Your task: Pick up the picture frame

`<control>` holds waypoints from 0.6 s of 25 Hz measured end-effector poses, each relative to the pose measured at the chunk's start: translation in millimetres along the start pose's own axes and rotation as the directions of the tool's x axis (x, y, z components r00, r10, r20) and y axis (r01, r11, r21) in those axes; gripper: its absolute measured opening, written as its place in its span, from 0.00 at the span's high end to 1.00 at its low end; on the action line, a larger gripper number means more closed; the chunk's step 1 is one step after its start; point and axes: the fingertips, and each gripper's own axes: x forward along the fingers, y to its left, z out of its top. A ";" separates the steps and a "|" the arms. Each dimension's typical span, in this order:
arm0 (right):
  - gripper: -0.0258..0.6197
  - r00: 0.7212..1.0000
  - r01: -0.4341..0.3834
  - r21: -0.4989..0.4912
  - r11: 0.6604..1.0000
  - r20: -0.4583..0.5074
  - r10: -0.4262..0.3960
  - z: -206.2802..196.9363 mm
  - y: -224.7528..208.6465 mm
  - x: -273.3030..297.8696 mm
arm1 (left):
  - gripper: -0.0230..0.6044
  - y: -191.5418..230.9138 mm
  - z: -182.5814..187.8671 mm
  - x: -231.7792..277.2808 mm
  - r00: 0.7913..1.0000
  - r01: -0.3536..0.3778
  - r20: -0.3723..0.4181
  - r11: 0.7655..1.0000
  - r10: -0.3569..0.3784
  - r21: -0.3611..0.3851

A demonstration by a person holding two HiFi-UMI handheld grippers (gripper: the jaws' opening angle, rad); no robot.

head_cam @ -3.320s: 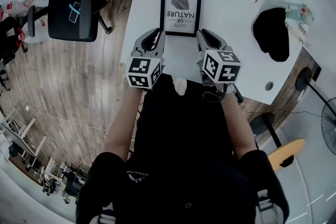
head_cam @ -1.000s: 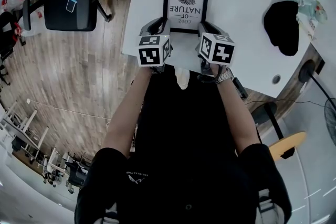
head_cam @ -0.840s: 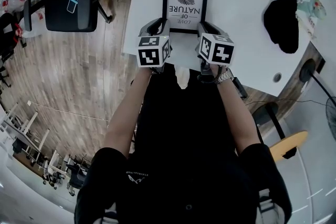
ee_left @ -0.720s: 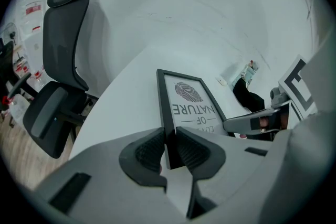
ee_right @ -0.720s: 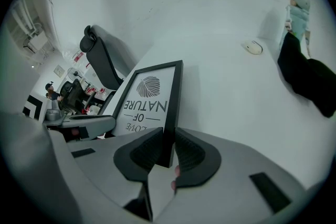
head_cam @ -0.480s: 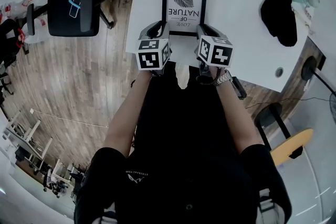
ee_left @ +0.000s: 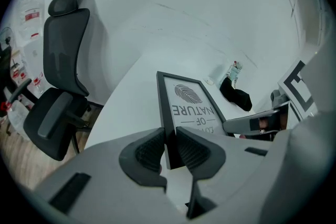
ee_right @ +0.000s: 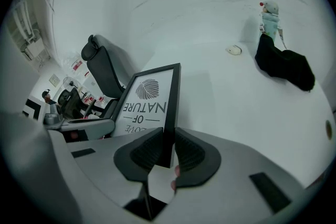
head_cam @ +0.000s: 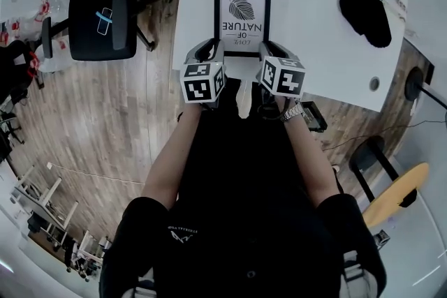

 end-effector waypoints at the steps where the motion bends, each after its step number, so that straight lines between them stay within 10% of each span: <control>1: 0.86 1.000 0.002 0.003 1.000 0.007 -0.002 -1.8 1.6 -3.5 | 0.85 -1.0 -0.2 -3.6 1.000 0.002 0.004 1.000 -0.002 0.007; 15: 0.86 0.990 0.017 -0.026 1.000 0.137 -0.013 11.8 22.8 -53.5 | 0.85 -18.2 23.9 -55.3 0.991 0.015 0.132 0.997 -0.024 0.072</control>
